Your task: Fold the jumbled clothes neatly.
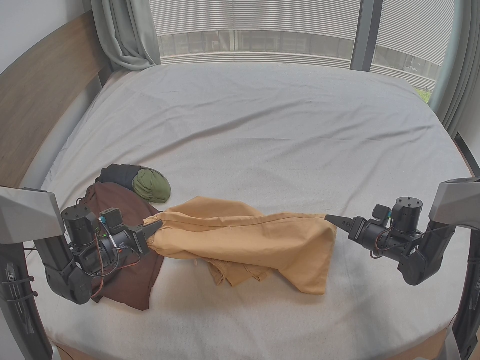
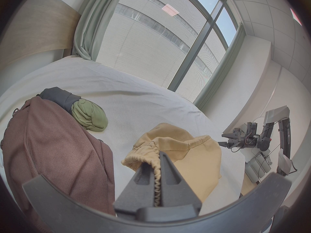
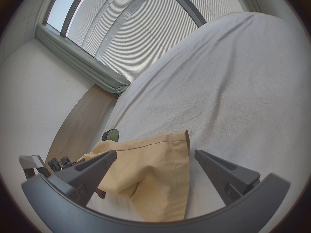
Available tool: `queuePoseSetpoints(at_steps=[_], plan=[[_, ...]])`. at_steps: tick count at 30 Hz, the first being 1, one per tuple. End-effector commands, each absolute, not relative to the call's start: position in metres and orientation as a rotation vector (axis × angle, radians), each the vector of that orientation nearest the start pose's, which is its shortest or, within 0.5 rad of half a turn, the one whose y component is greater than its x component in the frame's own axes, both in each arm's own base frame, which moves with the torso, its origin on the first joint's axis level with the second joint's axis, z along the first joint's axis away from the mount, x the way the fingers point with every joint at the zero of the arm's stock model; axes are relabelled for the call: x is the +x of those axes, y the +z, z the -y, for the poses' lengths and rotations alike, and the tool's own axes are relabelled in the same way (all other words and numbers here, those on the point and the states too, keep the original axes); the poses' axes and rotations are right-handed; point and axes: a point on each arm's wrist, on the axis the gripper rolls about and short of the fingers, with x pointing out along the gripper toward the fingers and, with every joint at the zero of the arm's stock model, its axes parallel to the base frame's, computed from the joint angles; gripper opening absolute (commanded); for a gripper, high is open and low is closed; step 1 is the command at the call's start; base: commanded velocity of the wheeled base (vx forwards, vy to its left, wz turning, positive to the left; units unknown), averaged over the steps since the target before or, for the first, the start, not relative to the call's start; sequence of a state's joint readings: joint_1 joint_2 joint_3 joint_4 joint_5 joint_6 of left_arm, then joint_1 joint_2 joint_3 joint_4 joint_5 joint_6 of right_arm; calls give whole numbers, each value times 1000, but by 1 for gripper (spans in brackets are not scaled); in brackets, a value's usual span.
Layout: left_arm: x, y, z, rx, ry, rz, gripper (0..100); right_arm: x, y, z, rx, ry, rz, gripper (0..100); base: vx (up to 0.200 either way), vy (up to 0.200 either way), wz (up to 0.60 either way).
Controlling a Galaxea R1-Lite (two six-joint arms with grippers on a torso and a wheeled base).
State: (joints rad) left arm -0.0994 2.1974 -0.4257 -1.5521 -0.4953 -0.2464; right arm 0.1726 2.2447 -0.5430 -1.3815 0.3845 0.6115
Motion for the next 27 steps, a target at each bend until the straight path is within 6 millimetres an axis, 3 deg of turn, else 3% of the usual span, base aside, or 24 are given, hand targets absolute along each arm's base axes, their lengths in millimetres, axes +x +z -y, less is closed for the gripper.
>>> queuePoseSetpoints(at_steps=[1, 9, 19, 27], plan=[[310, 36, 41, -282, -562, -287, 0, 336, 3, -68, 660, 429, -508, 100, 0, 0, 0], [311, 36, 40, -282, -558, -282, 0, 346, -12, -73, 728, 433, -512, 100, 0, 0, 0], [314, 36, 37, -282, -550, -276, 0, 340, -5, -88, 777, 498, -484, 100, 0, 0, 0], [317, 35, 34, -283, -540, -271, 0, 319, 35, -88, 772, 599, -449, 100, 0, 0, 0]])
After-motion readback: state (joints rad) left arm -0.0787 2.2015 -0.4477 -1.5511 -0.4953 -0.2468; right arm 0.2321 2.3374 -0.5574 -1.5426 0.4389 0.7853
